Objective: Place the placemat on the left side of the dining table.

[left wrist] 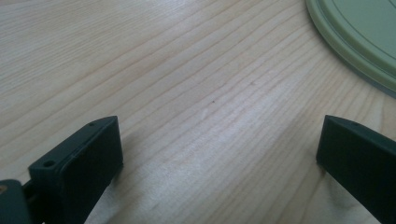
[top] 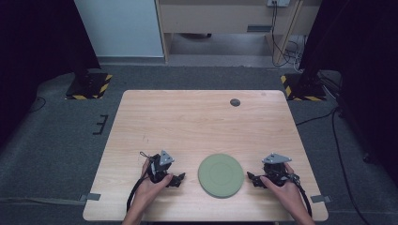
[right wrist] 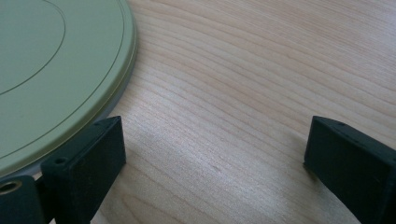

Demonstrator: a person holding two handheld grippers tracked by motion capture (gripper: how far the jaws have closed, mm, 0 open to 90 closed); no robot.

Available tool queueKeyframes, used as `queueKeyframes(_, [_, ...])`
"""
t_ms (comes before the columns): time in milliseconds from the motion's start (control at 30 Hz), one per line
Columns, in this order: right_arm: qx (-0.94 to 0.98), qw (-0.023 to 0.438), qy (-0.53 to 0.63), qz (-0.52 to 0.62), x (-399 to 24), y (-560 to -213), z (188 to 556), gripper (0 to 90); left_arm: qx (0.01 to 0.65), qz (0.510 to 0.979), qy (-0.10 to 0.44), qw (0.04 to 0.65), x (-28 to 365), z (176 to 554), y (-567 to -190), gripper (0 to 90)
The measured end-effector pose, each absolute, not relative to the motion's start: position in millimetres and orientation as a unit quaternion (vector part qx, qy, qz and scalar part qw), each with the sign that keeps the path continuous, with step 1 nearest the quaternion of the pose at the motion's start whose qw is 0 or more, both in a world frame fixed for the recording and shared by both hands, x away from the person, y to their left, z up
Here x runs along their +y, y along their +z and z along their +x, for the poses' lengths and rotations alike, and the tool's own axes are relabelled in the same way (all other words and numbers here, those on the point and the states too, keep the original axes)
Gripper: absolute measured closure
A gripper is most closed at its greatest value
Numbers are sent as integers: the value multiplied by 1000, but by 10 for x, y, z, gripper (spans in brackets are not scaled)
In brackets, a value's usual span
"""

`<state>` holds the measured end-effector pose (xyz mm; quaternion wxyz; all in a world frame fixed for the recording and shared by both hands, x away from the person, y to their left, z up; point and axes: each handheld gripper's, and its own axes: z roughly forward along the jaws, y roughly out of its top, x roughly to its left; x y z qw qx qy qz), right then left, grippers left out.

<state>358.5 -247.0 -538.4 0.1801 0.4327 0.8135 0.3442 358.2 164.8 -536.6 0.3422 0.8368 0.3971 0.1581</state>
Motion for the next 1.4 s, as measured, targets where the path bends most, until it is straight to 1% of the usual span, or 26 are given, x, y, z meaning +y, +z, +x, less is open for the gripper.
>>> queueKeyframes(100, [814, 179, 345, 432, -2464, -5383, 3596, 53, 402, 834, 161, 341, 1637, 3572, -5365, 0])
queueKeyframes(233, [811, 182, 346, 436, -2475, -5380, 3594, 67, 396, 832, 173, 348, 1633, 3493, -5347, 55])
queueKeyframes(333, [806, 185, 352, 438, -2496, -5351, 3558, 66, 404, 822, 172, 362, 1655, 3462, -5311, 52])
queueKeyframes(400, [802, 186, 363, 437, -2511, -5306, 3514, 66, 410, 810, 162, 388, 1691, 3424, -5248, 51])
queueKeyframes(533, [799, 185, 372, 434, -2525, -5269, 3474, 67, 389, 820, 159, 387, 1653, 3394, -5232, 44])
queueKeyframes(633, [799, 185, 377, 430, -2519, -5250, 3462, 65, 387, 820, 156, 391, 1620, 3385, -5225, 40])
queueKeyframes(767, [799, 188, 384, 423, -2505, -5221, 3426, 65, 375, 821, 151, 403, 1505, 3345, -5193, 37])
queueKeyframes(967, [801, 193, 388, 413, -2445, -5186, 3381, 67, 362, 830, 142, 400, 1373, 3319, -5196, 33])
queueKeyframes(1267, [806, 185, 385, 411, -2357, -5185, 3343, 61, 364, 826, 127, 412, 1322, 3310, -5203, 31])
queueKeyframes(1400, [810, 184, 384, 404, -2325, -5188, 3333, 61, 365, 823, 128, 416, 1290, 3313, -5193, 31])
